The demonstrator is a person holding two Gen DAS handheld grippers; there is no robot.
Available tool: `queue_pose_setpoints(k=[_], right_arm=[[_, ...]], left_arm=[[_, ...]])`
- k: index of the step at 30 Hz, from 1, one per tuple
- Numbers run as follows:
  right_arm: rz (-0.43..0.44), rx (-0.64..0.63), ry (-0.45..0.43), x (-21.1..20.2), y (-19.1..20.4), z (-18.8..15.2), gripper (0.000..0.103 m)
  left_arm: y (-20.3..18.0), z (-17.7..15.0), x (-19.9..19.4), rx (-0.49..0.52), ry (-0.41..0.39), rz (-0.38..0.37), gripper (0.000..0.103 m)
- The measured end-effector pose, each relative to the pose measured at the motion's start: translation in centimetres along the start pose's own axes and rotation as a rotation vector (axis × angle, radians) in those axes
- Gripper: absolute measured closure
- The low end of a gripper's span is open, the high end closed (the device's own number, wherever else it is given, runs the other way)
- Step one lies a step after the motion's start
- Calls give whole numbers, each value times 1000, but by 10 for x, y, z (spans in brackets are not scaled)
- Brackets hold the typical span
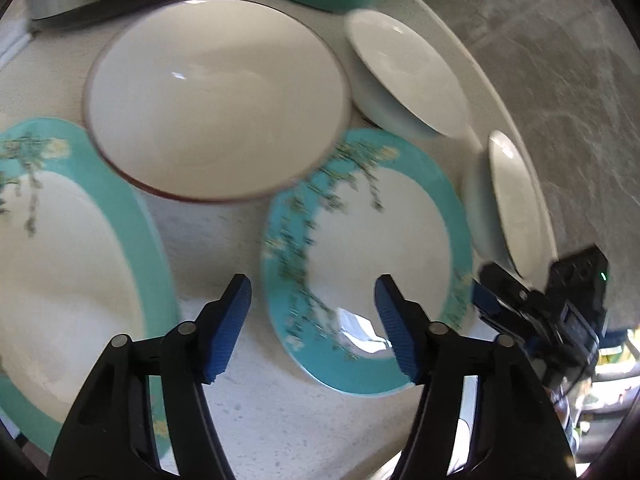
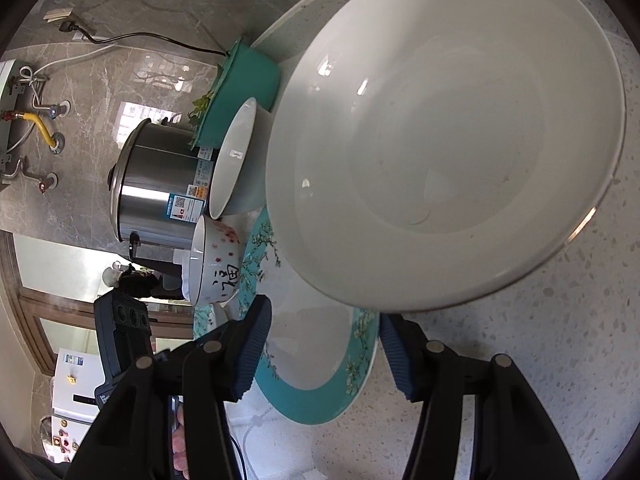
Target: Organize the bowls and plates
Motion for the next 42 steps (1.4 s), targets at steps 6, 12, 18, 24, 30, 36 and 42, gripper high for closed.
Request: queue_pose_setpoints(k=[6,12,18,24,30,36,42], right_arm=[[-14,-1,-5,2,2,2,46],[-31,29,-20,1,-4,5,55],[-56,48,-47,1,-5,9,60],[-119,76,-47,0,-21,9,93],[-147,56,-61,-2,-20,8,92],[-173,3,-63,-5,-17,1,92],[-200,-48,-66,-10,-15,-5,92]], left_arm=[[-2,1,0,9,-15,-2,40],[-5,0,2,13,-10,4,43],[-4,1,6,7,-15,33,53],[11,8,4,-18,-39,49,80],[15,8,4,7,-37,49,88],[19,10,3,26,-34,33,89],[9,8,7,53,-23,26,89]])
Point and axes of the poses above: each gripper's, at about its wrist camera, not at the fingertips, and x roughly the way its jaws point, y to its left, z to its top, the point moved 10 cm from there along x, roughly the way its jaws point, and after that the axes turned 1 degree about -x, right-handed, at the moved point
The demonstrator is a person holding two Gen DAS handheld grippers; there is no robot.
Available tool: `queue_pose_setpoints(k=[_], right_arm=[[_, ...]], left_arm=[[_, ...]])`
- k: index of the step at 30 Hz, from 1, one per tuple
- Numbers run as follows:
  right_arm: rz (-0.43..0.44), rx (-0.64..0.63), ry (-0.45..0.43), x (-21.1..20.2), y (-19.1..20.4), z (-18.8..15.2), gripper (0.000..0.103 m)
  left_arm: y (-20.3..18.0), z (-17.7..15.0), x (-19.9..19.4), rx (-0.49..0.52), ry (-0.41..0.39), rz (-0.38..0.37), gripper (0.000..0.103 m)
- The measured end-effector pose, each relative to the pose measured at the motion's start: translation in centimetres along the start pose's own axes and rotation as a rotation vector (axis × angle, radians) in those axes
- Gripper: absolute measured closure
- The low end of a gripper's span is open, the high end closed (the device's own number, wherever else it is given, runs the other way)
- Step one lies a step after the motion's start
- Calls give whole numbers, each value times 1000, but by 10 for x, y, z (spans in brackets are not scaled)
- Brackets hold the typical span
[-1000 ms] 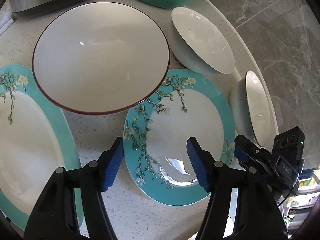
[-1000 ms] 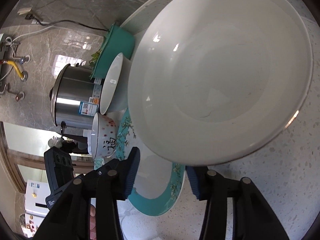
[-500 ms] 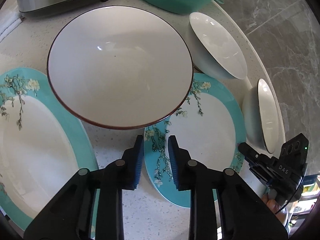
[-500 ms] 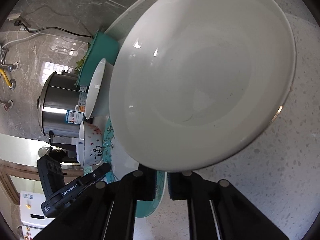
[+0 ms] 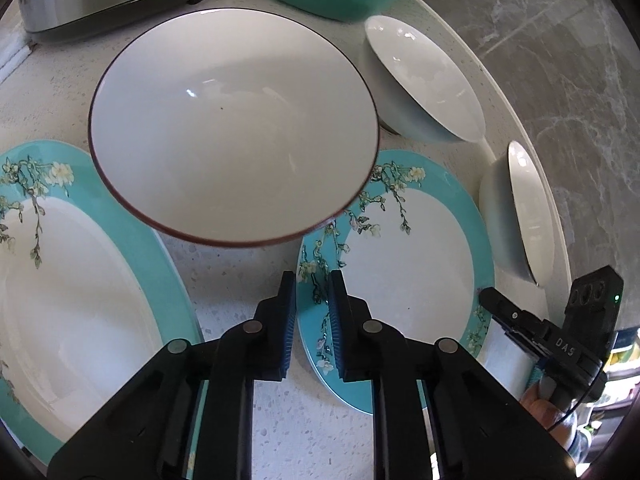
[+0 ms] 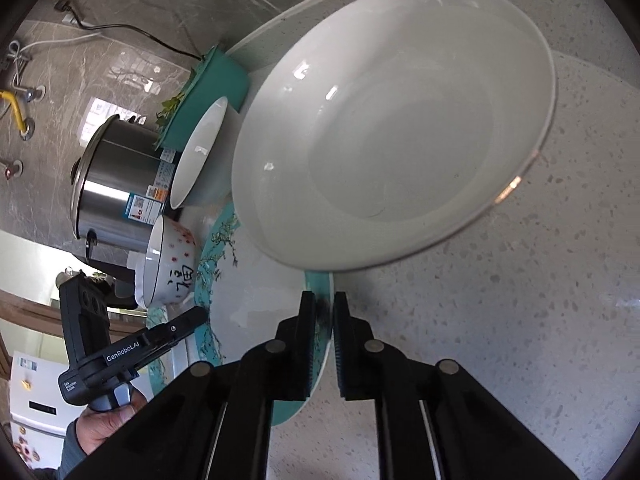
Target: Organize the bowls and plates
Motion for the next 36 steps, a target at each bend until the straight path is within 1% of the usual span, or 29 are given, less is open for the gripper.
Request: queue_pose_setpoints(k=[5,15,25,36], right_arm=[[-27,-39,-7,-6,1,-4,92],[-51,-65,-10,-14,2,-11,92],[-72,-109,-16,-15,7,-12,91],[-85,-155,-34,-22,10,-13,90]], left_arm=[[-8,-5,3,27,0,2,89],[-22,-8,9,60,1,11,89],[-23,-13,12,63,-5,4,89],[-27,-14,4,97,-43,9,89]])
Point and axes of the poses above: each gripper's, at about its wrist camera, not at the fingertips, and x roughly the way its jaws point, y to its left, z to its top, the point moved 10 cm from there along x, roughly the way its jaws point, and after that the axes turned 1 degree about -x, right-handed, at the moved point
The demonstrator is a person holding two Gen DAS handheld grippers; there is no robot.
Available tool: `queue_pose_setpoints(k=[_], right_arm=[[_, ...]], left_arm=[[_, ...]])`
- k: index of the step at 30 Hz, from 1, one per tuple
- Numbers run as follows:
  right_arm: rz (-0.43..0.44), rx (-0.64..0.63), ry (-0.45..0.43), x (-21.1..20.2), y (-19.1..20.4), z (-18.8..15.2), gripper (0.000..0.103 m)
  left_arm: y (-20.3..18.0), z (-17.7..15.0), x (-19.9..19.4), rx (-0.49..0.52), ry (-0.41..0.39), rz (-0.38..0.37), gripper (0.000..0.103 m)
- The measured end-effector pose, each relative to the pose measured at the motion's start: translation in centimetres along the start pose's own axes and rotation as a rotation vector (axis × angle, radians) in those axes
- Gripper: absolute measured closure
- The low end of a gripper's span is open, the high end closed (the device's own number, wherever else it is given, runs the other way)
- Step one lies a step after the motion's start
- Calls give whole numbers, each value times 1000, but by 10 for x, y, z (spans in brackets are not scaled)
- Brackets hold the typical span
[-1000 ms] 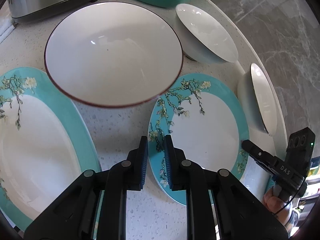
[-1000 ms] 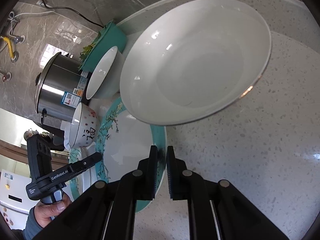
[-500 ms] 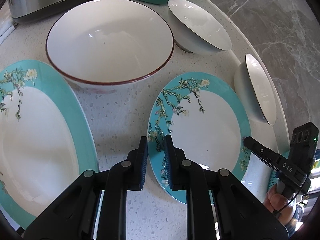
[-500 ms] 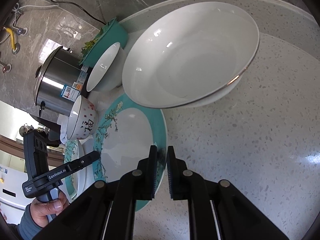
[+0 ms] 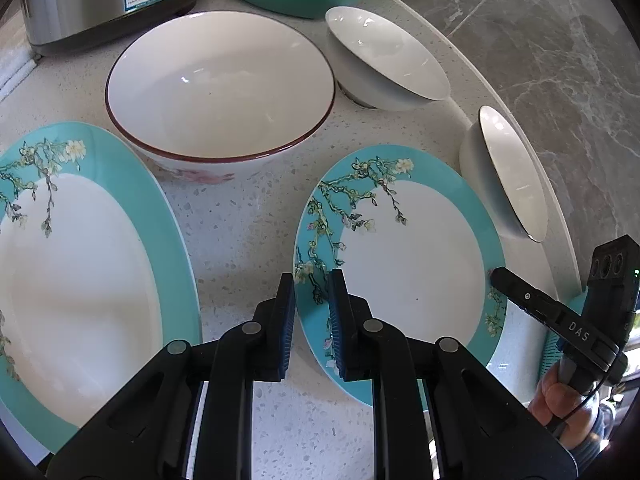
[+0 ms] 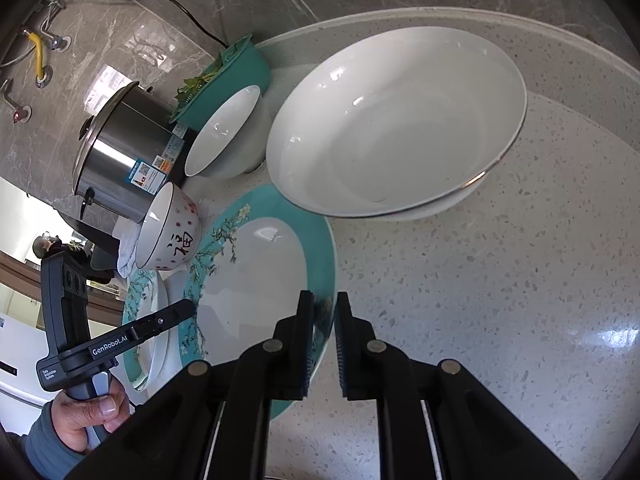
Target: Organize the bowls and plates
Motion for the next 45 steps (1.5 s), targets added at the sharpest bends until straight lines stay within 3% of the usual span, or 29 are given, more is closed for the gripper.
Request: queue_pose_setpoints(k=[13,24,33,45], right_arm=[[-18,-41,-24,-16,7,-9,89],[-28,-51,-85,-61,17,-29,89],[-55,-41,-116,-113,12,-79,88],[-92,24,-127,-159,-19,-159,88]], left_arm=[[-7,-10,-25,35,-43,5,89],[-26,-38,-68,87,-78,-26,89],[-58,-100,-102,171,-74,-54,89],[-100,-203,-102,269,-10,-74,89]])
Point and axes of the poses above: each gripper's, at about its wrist camera, not at the fingertips, and x roughly the way its jaws point, y to its left, z to its top, the point moved 10 cm from there along x, roughly the way its jaws point, and after that the axes turned 1 degree about -x, right-handed, at the moved point
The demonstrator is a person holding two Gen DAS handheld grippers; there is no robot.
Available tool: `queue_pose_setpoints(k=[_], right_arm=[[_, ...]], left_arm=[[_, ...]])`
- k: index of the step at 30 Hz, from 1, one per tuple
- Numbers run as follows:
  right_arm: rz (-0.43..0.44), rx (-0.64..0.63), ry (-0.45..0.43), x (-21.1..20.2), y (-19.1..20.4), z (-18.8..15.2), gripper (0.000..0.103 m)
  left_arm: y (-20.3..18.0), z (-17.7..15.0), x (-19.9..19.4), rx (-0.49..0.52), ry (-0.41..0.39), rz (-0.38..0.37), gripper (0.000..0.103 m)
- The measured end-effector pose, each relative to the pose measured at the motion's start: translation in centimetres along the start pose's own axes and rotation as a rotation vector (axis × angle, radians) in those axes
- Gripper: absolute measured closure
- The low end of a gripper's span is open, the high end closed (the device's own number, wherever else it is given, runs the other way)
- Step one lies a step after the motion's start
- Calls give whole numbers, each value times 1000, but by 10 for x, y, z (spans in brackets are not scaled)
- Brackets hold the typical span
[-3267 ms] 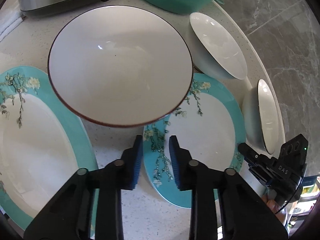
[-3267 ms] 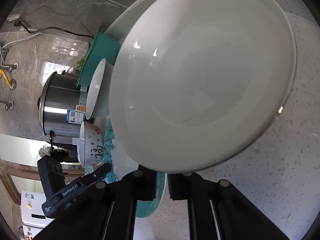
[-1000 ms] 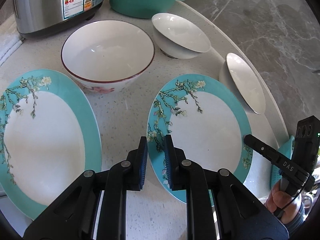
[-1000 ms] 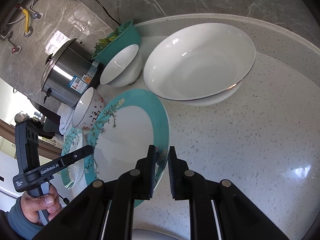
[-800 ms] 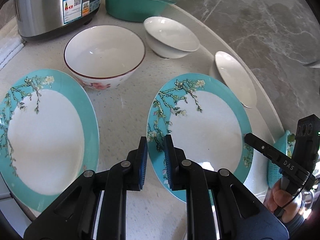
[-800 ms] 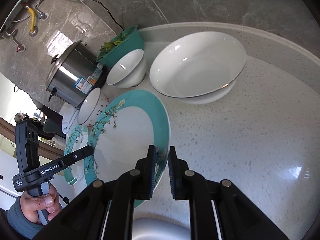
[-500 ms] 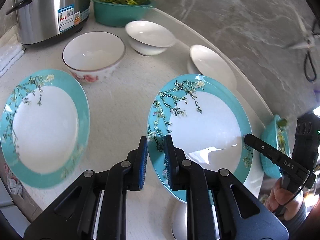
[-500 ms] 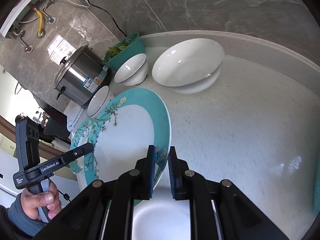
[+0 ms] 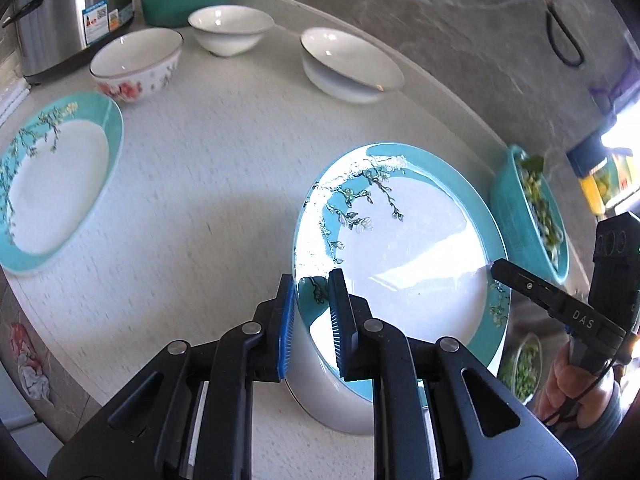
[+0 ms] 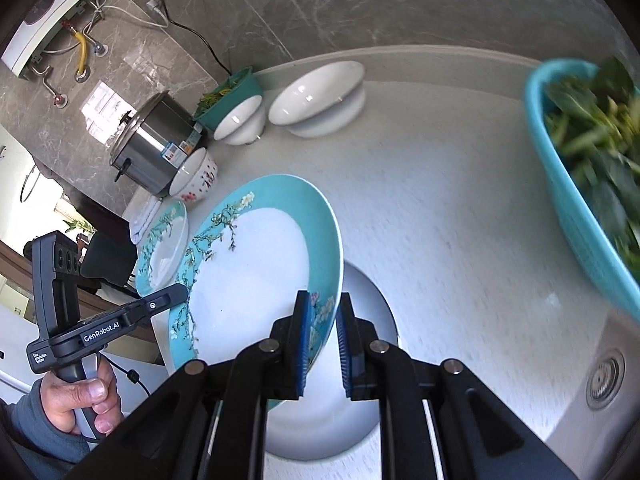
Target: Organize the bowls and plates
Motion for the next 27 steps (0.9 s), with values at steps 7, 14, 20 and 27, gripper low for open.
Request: queue_pose_setpoints(k=[7,14,20,27], right_arm=[[0,24,22,2,-14,-29,88],[-14,5,46,16,-16,-46,88],[-38,-13,57,21,-19,-56,88],[-107,-103,33,22,-18,-60,84]], left_arm=[[-7,-32,15,10,28,13,89],[3,-48,30,16,45,36,88],[3,-60,42,55,59,67,88],[-5,-60,49,142,57,136,88]])
Point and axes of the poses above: each gripper's, at about its wrist camera, not at the fingertips, and x roughly the way its jaws point, y to its left, z to its top, the point moved 10 cm from there along x, roughly the way its jaws point, and after that the axes turned 1 degree about -x, right-handed, at the moved point
